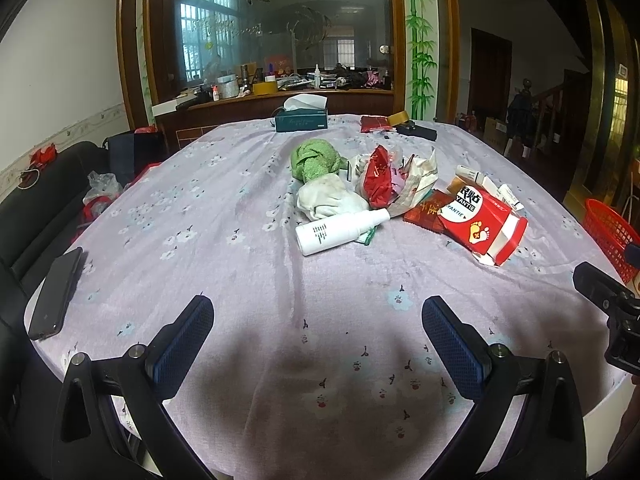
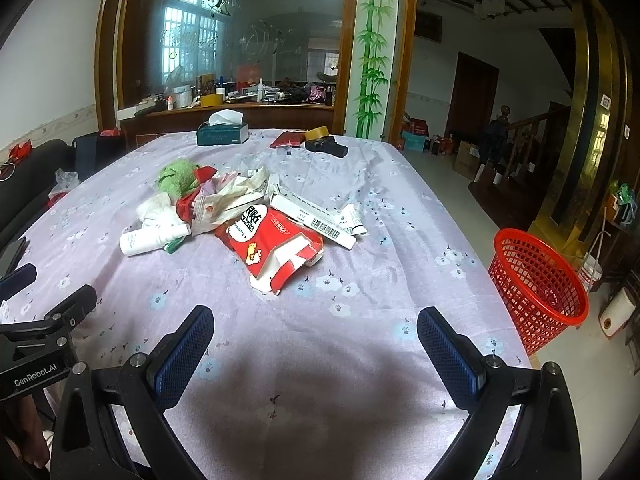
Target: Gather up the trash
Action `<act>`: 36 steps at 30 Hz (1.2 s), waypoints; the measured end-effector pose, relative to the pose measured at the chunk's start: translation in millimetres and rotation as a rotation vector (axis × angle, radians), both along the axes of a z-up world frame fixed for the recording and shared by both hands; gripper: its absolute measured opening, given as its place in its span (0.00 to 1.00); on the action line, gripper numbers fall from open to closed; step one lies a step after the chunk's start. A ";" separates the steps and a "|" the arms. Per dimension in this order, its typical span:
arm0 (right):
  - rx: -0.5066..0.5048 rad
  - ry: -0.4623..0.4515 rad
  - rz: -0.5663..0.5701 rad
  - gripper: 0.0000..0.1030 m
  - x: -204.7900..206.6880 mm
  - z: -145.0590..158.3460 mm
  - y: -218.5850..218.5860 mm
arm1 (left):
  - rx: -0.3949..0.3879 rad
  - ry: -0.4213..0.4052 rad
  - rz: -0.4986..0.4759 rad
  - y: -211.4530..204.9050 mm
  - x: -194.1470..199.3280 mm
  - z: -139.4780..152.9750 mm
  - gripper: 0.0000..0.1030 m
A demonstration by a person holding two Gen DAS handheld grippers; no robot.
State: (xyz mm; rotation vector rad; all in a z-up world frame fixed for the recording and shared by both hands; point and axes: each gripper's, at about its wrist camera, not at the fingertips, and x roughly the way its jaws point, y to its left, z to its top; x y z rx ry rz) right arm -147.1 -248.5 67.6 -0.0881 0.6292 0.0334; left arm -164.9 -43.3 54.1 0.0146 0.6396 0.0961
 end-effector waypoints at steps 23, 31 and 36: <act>0.165 0.121 0.239 0.69 35.6 4.1 -8.5 | 0.045 0.160 -0.176 16.2 93.8 -1.8 0.80; 0.192 0.205 0.289 0.68 76.7 -0.9 -11.1 | 0.056 0.248 -0.224 18.8 137.9 -20.2 0.51; 0.208 0.252 0.278 0.68 102.7 -7.2 -13.3 | 0.079 0.271 -0.254 13.6 150.7 -24.1 0.50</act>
